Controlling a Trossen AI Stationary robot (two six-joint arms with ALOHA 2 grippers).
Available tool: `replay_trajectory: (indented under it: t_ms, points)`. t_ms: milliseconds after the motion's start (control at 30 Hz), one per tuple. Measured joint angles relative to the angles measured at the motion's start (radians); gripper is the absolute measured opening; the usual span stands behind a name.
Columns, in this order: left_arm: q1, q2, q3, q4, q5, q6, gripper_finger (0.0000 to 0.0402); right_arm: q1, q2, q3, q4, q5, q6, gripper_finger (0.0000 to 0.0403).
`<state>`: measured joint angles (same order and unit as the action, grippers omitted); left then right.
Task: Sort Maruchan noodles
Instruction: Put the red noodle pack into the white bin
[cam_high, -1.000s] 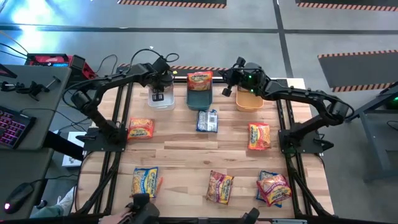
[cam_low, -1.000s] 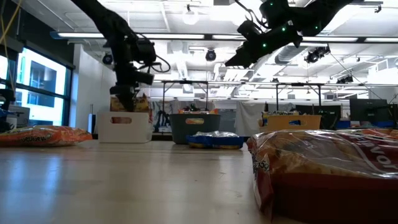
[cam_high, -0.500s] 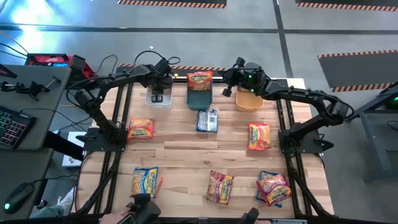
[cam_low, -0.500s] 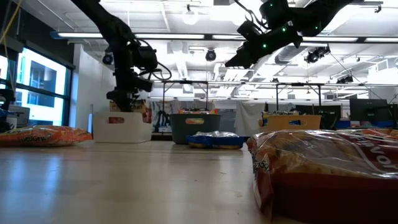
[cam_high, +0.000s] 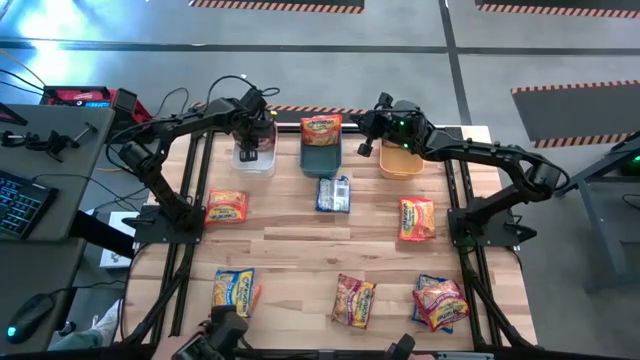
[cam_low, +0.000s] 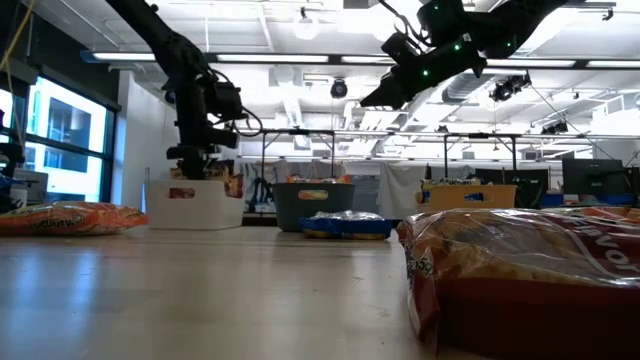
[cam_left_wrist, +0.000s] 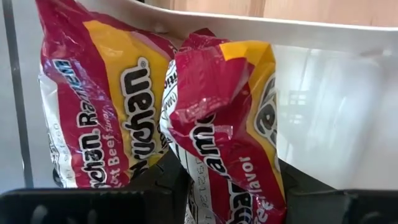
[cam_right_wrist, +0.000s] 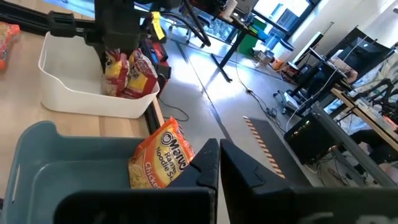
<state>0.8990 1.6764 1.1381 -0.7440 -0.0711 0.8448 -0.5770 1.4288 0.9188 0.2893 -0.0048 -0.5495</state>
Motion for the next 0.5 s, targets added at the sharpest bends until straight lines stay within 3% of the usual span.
replay_trajectory:
  t_ms: [167, 300, 500]
  points:
    - [-0.005, 0.000, 0.000, 0.037, -0.005, -0.006, 0.0152, 0.000, 0.000, 0.000, 0.000, 0.000, 0.000, 0.0000]
    - [-0.027, 0.000, 0.000, 0.074, -0.066, -0.001, 0.0185, 0.000, 0.000, 0.000, 0.000, 0.000, 0.000, 0.0000]
    - [-0.040, 0.000, 0.000, 0.089, -0.109, 0.021, 0.0206, 0.000, 0.000, 0.000, -0.009, 0.000, 0.000, 0.0000]
